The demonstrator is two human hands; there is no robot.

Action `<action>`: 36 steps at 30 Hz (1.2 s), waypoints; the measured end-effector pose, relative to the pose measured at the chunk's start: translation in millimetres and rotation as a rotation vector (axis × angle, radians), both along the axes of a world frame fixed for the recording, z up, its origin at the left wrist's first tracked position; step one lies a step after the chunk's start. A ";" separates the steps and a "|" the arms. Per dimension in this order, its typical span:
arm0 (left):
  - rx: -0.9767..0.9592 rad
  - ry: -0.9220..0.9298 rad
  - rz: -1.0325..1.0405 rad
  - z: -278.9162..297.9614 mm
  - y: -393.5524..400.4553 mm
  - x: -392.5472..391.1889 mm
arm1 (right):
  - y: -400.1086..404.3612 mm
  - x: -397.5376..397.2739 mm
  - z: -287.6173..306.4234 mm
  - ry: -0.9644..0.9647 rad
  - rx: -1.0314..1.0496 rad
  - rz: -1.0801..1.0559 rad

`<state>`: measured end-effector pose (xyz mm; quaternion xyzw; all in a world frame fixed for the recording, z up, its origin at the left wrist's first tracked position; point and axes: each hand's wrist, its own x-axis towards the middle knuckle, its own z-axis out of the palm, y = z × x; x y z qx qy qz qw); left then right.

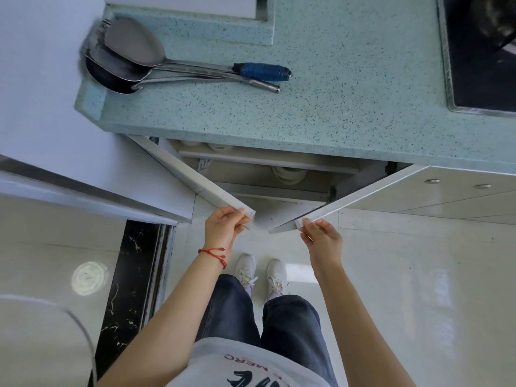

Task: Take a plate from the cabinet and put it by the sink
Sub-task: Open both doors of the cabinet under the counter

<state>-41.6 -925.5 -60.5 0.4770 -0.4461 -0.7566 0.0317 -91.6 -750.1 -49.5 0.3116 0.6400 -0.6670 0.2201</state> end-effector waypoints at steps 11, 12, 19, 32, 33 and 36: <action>-0.076 -0.075 -0.022 8.7 -9.1 48.4 | 39.9 23.6 -3.0 0.072 0.022 0.103; -0.089 -0.080 -0.032 10.3 -10.8 54.2 | 44.4 25.5 -3.1 0.076 0.023 0.117; -0.159 -0.104 -0.048 20.8 -17.6 84.6 | 78.9 41.9 -0.2 0.085 0.028 0.176; -0.302 -0.142 -0.081 13.1 -28.4 112.9 | 125.5 59.0 0.0 0.105 0.151 0.181; -0.311 -0.149 -0.082 14.0 -29.9 114.9 | 127.0 59.5 0.2 0.108 0.157 0.175; -0.335 -0.166 -0.100 15.6 -37.5 124.2 | 129.5 62.3 1.2 0.124 0.182 0.180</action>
